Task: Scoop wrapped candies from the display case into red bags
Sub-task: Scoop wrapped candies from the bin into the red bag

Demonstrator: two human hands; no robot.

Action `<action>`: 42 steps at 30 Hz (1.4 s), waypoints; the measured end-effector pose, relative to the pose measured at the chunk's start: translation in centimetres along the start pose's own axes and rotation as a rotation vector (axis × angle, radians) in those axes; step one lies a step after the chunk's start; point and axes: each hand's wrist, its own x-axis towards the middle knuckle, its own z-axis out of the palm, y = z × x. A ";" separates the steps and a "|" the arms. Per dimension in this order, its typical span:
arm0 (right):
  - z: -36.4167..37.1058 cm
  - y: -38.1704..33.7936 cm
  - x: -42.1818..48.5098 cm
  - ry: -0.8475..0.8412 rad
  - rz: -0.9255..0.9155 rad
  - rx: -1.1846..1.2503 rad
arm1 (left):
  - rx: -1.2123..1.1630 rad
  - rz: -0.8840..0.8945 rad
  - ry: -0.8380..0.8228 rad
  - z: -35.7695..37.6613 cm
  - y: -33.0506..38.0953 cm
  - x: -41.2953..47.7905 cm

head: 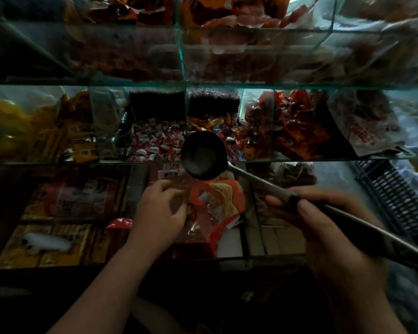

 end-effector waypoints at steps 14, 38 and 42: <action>1.9 5.1 -2.4 -0.270 -0.035 -0.765 | -0.165 -0.001 -0.124 0.6 0.1 -2.7; 4.0 13.1 0.7 -0.316 0.150 -0.722 | -0.330 -0.046 -0.199 1.5 0.8 -4.1; 5.7 15.3 1.5 -0.350 0.153 -0.771 | -0.367 -0.091 -0.215 1.6 0.4 -4.3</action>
